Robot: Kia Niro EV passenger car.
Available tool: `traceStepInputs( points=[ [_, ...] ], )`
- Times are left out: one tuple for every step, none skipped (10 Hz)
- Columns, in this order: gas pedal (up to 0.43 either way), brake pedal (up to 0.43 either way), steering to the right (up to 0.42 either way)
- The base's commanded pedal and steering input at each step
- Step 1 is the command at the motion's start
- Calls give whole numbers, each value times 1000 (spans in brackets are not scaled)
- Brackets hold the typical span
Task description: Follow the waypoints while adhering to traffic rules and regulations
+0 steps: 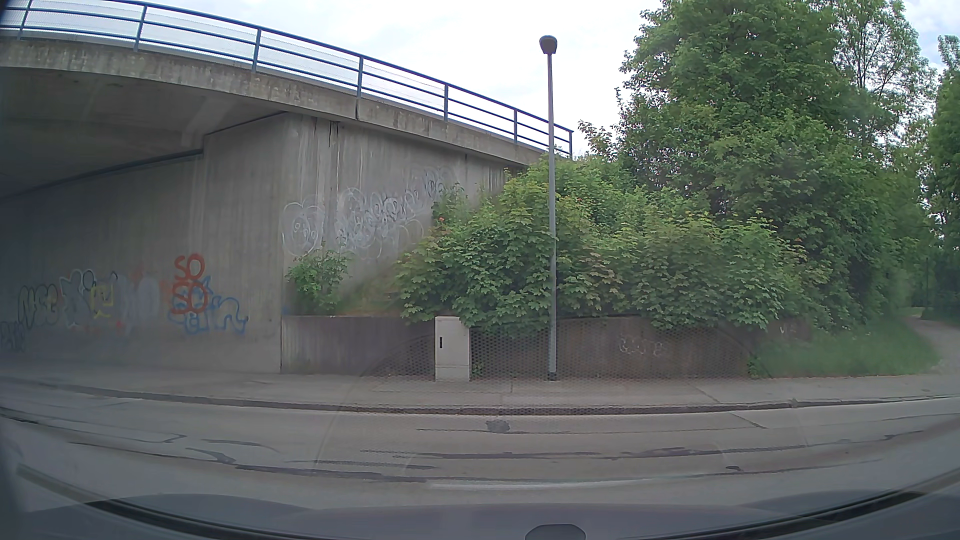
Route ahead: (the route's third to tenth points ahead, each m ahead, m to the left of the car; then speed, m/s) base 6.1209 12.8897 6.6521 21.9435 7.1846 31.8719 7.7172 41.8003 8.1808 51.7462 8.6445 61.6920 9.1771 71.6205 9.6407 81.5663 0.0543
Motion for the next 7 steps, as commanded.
traceStepInputs(
  points=[
    [0,0,-200],
    [0,0,-214],
    [0,0,-238],
    [0,0,-264],
    [0,0,-274],
    [0,0,-276],
    [0,0,-279]
  ],
)
